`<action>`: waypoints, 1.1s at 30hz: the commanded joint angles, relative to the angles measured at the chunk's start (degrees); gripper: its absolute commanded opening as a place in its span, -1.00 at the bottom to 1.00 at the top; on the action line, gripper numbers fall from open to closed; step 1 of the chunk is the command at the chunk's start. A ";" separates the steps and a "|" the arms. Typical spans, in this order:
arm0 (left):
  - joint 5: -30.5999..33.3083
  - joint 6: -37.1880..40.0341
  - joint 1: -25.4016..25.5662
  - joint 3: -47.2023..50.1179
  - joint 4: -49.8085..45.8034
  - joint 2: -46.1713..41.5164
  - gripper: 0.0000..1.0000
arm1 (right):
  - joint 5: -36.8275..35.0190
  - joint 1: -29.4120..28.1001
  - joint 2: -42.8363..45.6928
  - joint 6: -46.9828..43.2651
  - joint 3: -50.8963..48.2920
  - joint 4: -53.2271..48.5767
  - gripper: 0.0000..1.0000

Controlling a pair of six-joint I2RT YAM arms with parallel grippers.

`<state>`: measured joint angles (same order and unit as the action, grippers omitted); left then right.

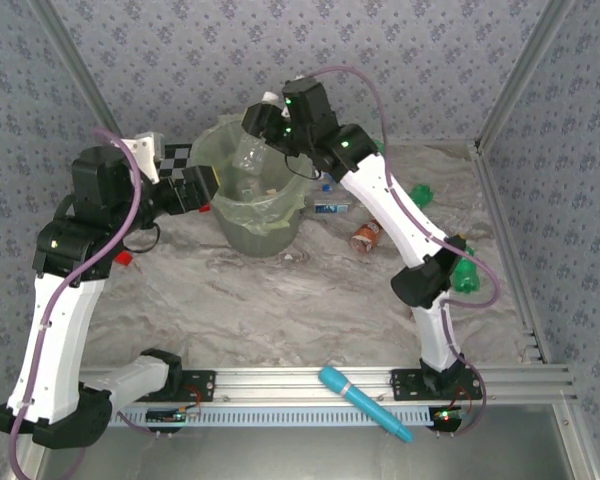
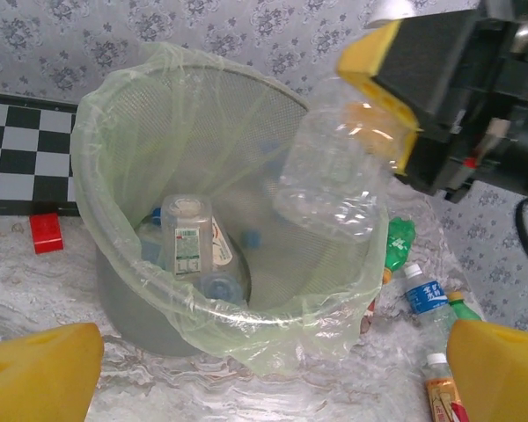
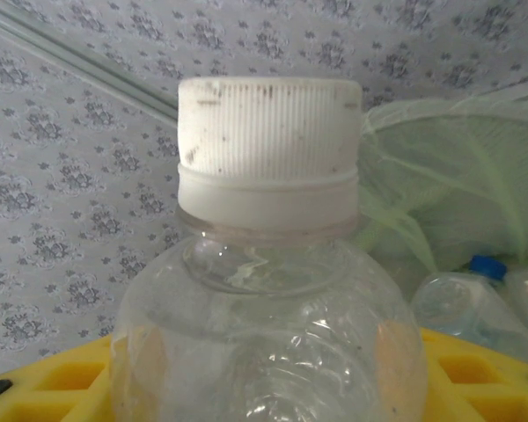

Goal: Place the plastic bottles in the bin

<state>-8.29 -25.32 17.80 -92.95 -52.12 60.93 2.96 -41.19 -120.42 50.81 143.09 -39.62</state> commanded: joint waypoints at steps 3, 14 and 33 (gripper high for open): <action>1.02 0.54 0.30 0.82 -0.95 -1.93 0.99 | 2.44 -1.09 -3.55 2.16 4.70 -0.51 0.18; 0.70 0.62 0.39 1.23 -0.75 -2.39 1.00 | 1.96 -1.48 -3.29 1.95 4.65 -1.49 0.34; -2.13 0.89 2.25 0.58 1.02 0.21 0.99 | -1.95 -0.76 5.81 -2.35 -0.88 -3.45 0.99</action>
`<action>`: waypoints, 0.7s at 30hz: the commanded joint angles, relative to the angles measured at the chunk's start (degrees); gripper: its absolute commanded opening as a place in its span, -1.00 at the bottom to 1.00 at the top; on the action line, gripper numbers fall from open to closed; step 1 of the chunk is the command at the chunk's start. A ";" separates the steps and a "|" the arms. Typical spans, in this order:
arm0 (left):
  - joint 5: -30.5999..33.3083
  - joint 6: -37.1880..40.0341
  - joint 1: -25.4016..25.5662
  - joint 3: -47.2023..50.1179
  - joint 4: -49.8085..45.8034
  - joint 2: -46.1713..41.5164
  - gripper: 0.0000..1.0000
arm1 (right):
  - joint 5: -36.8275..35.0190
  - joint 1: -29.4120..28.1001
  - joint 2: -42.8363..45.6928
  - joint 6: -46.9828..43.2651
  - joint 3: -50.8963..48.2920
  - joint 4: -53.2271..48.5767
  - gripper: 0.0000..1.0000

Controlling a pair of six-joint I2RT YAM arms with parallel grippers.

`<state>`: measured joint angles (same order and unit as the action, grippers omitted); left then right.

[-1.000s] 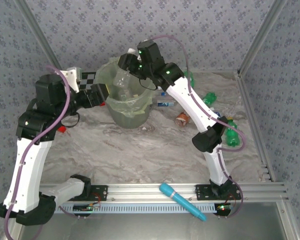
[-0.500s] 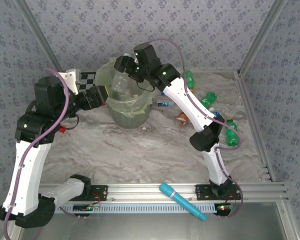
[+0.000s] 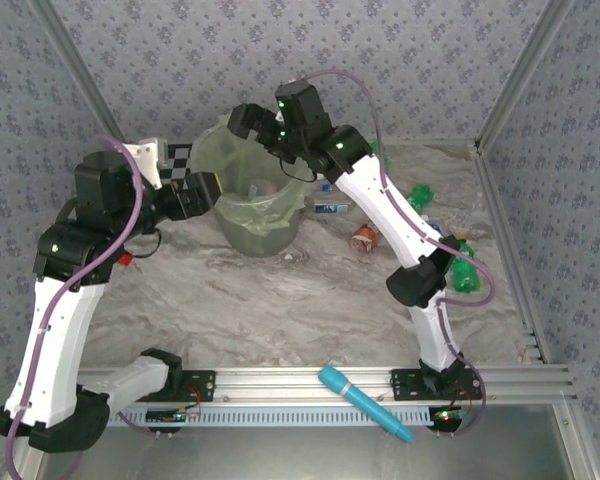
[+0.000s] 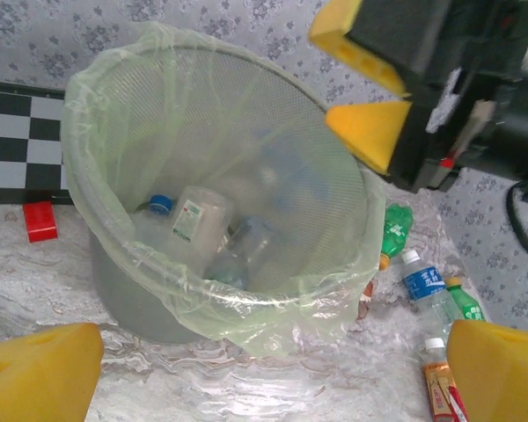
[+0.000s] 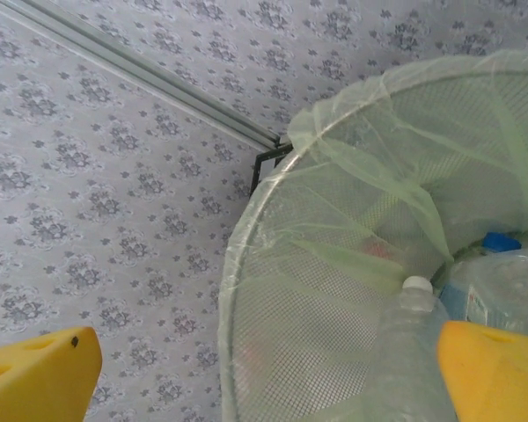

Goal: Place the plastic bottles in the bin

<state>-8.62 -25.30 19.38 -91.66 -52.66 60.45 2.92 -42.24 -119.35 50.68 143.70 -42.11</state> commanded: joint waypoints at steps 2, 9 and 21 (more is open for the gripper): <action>-2.67 0.95 1.22 -0.87 2.19 1.29 0.99 | -2.93 0.79 7.19 -2.96 -4.37 -0.65 0.99; -5.26 1.20 4.34 -2.33 4.35 5.18 0.99 | -7.00 3.17 18.74 -4.09 -19.75 1.59 0.99; -5.84 4.70 12.89 -6.38 6.46 12.93 0.99 | -12.98 10.81 41.44 -2.34 -50.36 -1.59 0.99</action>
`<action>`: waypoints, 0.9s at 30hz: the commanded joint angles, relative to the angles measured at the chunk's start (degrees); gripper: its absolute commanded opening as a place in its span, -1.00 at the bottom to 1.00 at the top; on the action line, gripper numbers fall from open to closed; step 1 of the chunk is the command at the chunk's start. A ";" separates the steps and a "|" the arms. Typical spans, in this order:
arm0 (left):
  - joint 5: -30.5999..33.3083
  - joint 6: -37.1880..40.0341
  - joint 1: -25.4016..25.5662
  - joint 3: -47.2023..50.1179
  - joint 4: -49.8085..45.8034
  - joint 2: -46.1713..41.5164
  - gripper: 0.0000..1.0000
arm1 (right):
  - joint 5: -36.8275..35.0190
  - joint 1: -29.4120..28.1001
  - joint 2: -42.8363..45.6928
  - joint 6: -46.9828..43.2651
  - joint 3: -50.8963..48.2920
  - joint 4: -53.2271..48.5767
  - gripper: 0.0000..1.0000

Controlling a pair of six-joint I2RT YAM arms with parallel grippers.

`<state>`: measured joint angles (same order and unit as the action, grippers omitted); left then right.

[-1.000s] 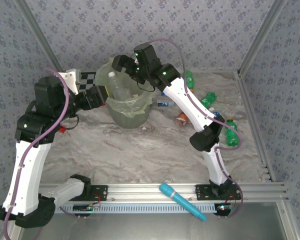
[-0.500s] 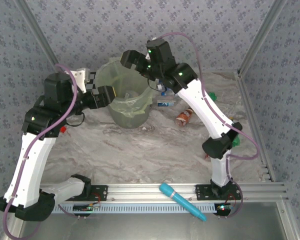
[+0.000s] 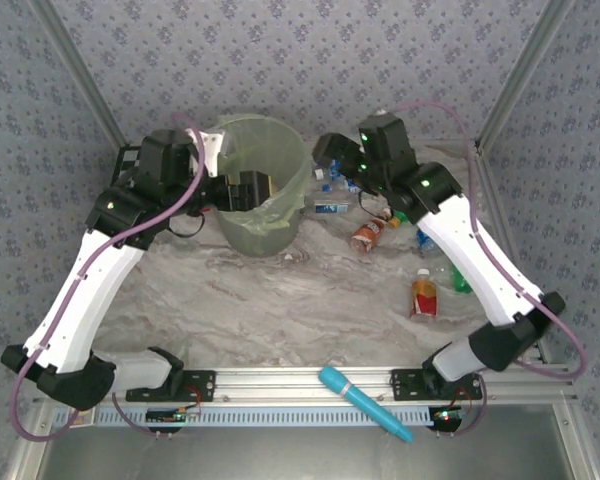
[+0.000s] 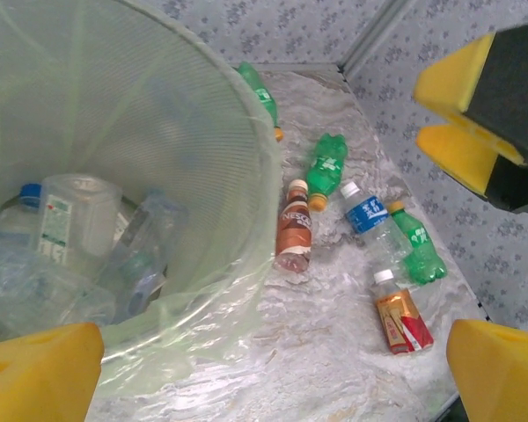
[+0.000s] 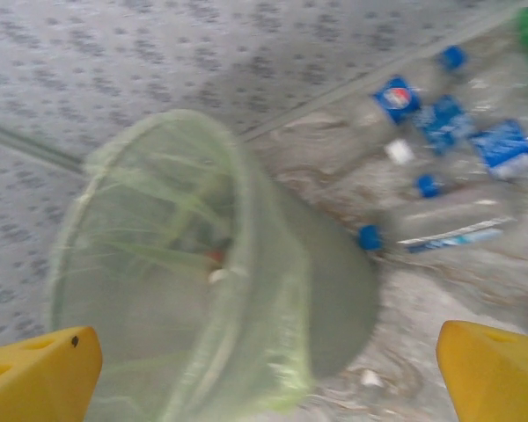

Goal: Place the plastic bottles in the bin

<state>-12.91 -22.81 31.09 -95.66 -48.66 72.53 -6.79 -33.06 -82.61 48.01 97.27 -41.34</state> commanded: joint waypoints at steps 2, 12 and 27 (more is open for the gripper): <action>-1.92 2.95 2.31 -3.14 2.61 2.23 1.00 | -4.21 3.15 7.83 0.59 -7.64 -4.29 0.99; -4.40 5.39 6.06 -7.16 3.09 8.78 1.00 | -7.01 11.04 20.91 0.62 -21.50 -15.58 0.99; -5.33 6.76 6.92 -11.04 1.66 13.54 1.00 | 0.42 26.44 28.40 -2.47 -44.39 -20.49 0.99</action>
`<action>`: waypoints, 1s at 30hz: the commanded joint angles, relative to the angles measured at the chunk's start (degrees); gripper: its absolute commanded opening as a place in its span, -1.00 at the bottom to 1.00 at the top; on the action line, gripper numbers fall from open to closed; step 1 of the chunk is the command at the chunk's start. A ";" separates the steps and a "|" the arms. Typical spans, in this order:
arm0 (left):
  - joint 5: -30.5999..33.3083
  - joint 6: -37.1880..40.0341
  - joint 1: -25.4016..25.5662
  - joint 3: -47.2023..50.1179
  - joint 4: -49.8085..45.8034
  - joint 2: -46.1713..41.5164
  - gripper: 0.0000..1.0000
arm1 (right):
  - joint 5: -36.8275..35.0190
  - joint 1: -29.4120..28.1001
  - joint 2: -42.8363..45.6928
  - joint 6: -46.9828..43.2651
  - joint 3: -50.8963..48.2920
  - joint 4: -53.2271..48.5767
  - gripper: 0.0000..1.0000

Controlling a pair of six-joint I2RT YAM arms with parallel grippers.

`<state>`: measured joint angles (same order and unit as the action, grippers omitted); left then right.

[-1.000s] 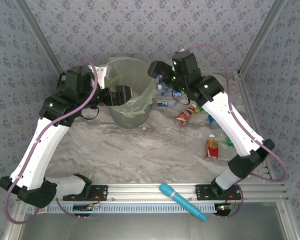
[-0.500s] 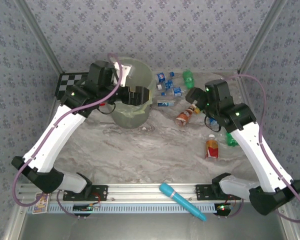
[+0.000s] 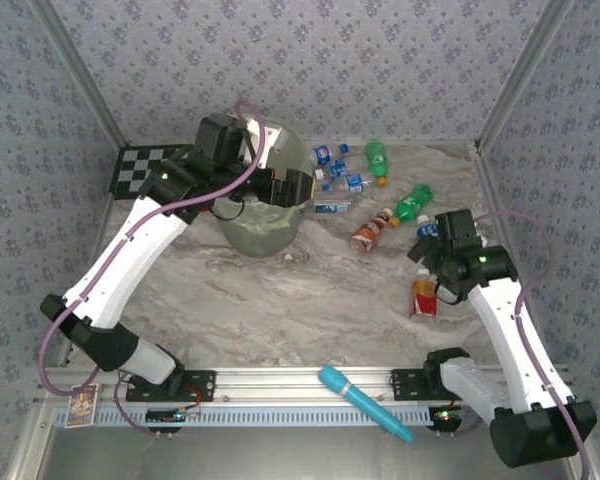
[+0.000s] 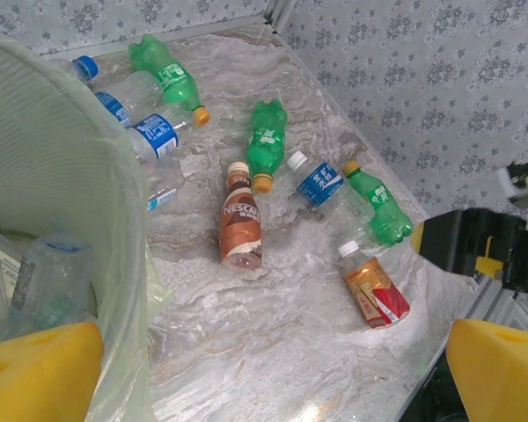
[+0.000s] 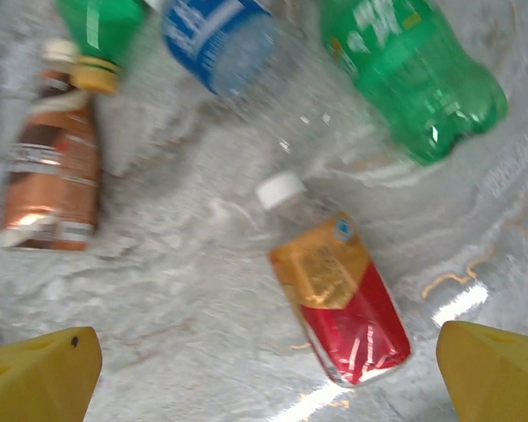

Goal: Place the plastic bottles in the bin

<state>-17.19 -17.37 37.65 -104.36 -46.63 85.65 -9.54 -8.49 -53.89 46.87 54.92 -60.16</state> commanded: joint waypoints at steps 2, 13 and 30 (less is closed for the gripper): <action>-0.84 1.46 0.41 -2.67 -0.75 0.64 0.99 | 4.98 3.27 -1.83 -1.69 -3.71 -0.80 0.99; 0.38 1.58 0.41 -2.96 -1.71 0.84 0.99 | 9.81 5.78 -11.70 -4.67 -9.37 7.11 0.91; 2.51 0.21 0.40 -1.04 -2.06 -1.83 0.99 | 11.14 5.66 -24.21 -7.07 -12.46 17.03 0.60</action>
<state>-15.31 -17.04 37.67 -105.49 -48.25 86.11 0.93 -2.13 -77.36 40.14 43.07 -44.47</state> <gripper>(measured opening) 0.997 0.803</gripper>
